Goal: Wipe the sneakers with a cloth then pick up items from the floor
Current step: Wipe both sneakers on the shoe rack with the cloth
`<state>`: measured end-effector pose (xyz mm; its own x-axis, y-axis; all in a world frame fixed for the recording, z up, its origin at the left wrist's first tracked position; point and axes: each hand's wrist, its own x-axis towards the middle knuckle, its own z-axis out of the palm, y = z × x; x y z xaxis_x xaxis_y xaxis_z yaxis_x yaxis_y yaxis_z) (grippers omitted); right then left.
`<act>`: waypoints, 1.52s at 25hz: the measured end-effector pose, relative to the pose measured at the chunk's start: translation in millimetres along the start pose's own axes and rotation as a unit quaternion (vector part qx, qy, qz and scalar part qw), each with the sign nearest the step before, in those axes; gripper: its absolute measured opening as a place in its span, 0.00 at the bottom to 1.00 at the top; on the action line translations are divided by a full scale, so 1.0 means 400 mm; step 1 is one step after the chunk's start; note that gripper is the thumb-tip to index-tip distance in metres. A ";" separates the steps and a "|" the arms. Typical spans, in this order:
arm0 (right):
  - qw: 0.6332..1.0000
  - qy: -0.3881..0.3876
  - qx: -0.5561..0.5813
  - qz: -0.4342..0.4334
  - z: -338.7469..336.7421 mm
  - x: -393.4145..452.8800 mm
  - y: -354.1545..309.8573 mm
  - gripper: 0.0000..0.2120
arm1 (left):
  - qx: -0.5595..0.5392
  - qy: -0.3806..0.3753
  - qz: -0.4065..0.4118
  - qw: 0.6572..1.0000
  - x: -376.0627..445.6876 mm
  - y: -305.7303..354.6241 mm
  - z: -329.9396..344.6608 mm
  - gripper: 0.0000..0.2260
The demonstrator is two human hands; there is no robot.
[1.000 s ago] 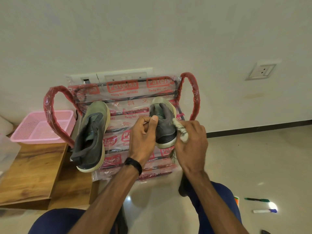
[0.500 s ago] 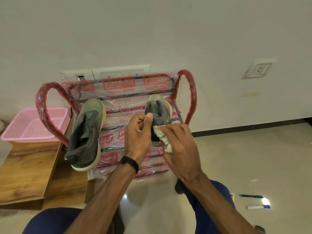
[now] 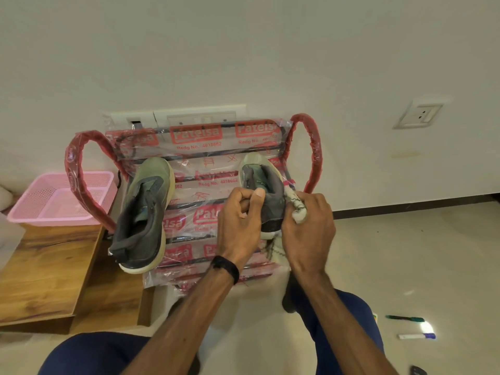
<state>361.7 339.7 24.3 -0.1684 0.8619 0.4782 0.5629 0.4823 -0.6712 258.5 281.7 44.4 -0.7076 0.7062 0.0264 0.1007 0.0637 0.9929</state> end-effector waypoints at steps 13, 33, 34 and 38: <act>0.999 -0.011 0.019 0.023 -0.002 -0.014 0.005 0.09 | -0.005 -0.007 -0.022 1.000 0.006 -0.014 0.024 0.12; 0.978 -0.066 -0.015 -0.197 -0.018 -0.083 0.053 0.20 | -0.070 0.067 -0.040 0.994 0.033 0.011 -0.047 0.13; 0.976 -0.062 -0.025 -0.206 -0.011 -0.088 0.048 0.24 | -0.068 0.068 -0.038 0.995 0.032 0.010 -0.049 0.13; 0.989 -0.029 -0.031 -0.139 -0.011 -0.050 0.022 0.18 | -0.059 0.044 -0.026 0.997 0.025 0.009 -0.031 0.14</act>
<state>373.8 326.0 11.4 -0.3683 0.7060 0.6050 0.5369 0.6927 -0.4816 243.2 280.3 49.6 -0.7693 0.6386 -0.0212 -0.0179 0.0115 0.9998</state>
